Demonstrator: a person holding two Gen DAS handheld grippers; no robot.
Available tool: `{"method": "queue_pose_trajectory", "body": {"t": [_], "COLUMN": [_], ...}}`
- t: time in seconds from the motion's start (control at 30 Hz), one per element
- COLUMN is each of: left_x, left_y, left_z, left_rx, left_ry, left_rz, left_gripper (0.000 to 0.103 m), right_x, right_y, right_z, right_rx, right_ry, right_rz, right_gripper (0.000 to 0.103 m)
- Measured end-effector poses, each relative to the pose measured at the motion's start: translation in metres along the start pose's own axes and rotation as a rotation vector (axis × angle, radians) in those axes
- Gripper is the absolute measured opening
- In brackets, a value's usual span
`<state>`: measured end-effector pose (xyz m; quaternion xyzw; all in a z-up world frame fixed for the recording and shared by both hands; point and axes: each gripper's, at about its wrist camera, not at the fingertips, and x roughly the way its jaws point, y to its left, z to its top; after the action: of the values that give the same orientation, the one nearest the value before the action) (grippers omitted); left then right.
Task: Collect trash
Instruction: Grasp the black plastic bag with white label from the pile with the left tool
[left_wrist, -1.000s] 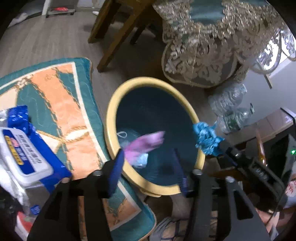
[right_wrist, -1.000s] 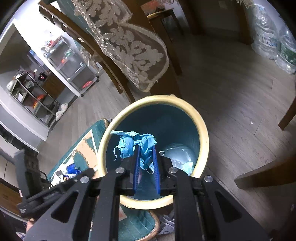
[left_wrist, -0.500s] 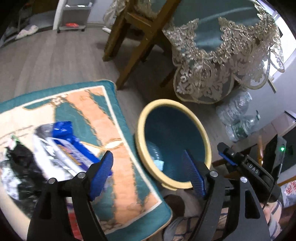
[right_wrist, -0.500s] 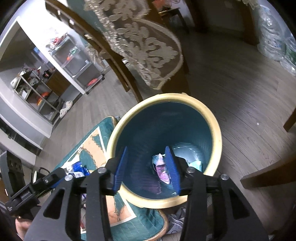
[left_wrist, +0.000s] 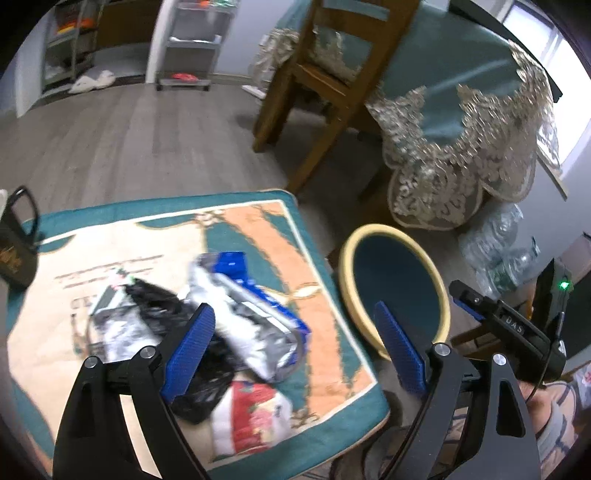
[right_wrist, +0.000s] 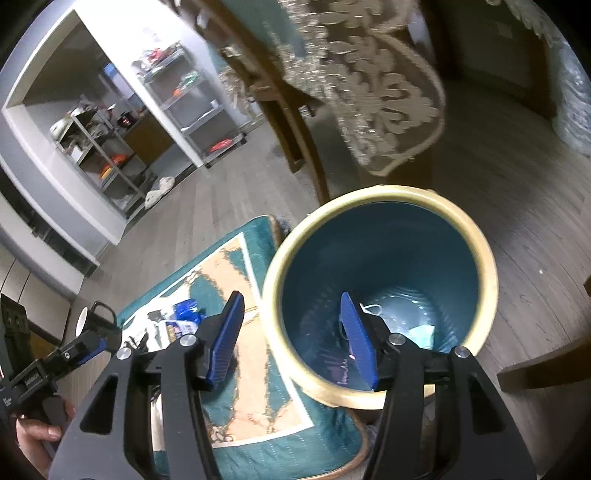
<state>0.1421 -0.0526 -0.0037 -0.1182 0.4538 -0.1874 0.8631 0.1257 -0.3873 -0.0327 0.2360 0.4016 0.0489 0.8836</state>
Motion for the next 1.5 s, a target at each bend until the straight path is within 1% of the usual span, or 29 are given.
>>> {"method": "queue_pose_trajectory", "body": {"t": [0.17,0.27,0.4,0.57,0.73,0.8,0.9,1.0,1.1,1.13,1.2,1.23,1.27,1.3,1.33,1.37,1.4,1.43,1.5], "left_x": [-0.017,-0.026,-0.032,-0.033,-0.033,-0.034,-0.033,-0.021,-0.005,0.001,0.009,0.012,0.014,0.016,0.016,0.015,0.012,0.008,-0.004], "left_y": [0.025,0.042,0.058,0.069,0.089,0.096,0.107,0.119,0.130,0.135,0.142,0.143,0.144,0.144,0.144,0.144,0.144,0.144,0.144], "left_z": [-0.004,-0.009,-0.012,-0.018,-0.027,-0.030,-0.037,-0.048,-0.060,-0.066,-0.073,-0.075,-0.076,-0.077,-0.077,-0.077,-0.077,-0.076,-0.071], "left_rx": [-0.038,-0.054,-0.066,-0.051,-0.092,-0.115,-0.153,-0.231,-0.311,-0.355,-0.420,-0.436,-0.447,-0.458,-0.462,-0.464,-0.461,-0.454,-0.444], "left_ry": [-0.025,-0.040,-0.039,-0.018,0.006,0.012,0.027,0.072,0.122,0.138,0.150,0.153,0.156,0.157,0.156,0.153,0.148,0.141,0.115], "left_rz": [0.037,0.079,0.110,0.148,0.175,0.176,0.155,0.099,0.052,0.024,-0.022,-0.038,-0.051,-0.068,-0.077,-0.081,-0.078,-0.073,-0.065], "left_gripper": [0.088,0.088,0.087,0.079,0.075,0.074,0.073,0.070,0.063,0.061,0.056,0.050,0.039,0.033,0.021,0.013,0.010,0.004,0.003], "right_x": [0.005,0.009,0.013,0.021,0.030,0.034,0.039,0.044,0.046,0.046,0.049,0.049,0.049,0.050,0.050,0.051,0.051,0.052,0.053], "right_y": [0.018,0.031,0.052,0.084,0.119,0.135,0.151,0.160,0.167,0.168,0.171,0.170,0.170,0.170,0.170,0.169,0.169,0.169,0.170], "right_z": [-0.003,-0.006,-0.012,-0.024,-0.041,-0.049,-0.057,-0.063,-0.068,-0.069,-0.073,-0.073,-0.074,-0.074,-0.075,-0.075,-0.075,-0.075,-0.076], "right_rx": [-0.045,-0.071,-0.127,-0.212,-0.316,-0.365,-0.404,-0.429,-0.451,-0.455,-0.462,-0.464,-0.465,-0.466,-0.466,-0.465,-0.463,-0.463,-0.466], "right_ry": [0.014,0.031,0.045,0.079,0.117,0.131,0.147,0.163,0.171,0.174,0.177,0.181,0.182,0.185,0.186,0.188,0.190,0.191,0.195], "right_rz": [0.027,0.056,0.081,0.117,0.156,0.174,0.185,0.192,0.192,0.193,0.191,0.190,0.189,0.188,0.187,0.186,0.185,0.186,0.189], "right_gripper": [0.055,0.055,0.055,0.055,0.054,0.052,0.051,0.051,0.051,0.051,0.051,0.051,0.051,0.051,0.051,0.051,0.051,0.051,0.051]}}
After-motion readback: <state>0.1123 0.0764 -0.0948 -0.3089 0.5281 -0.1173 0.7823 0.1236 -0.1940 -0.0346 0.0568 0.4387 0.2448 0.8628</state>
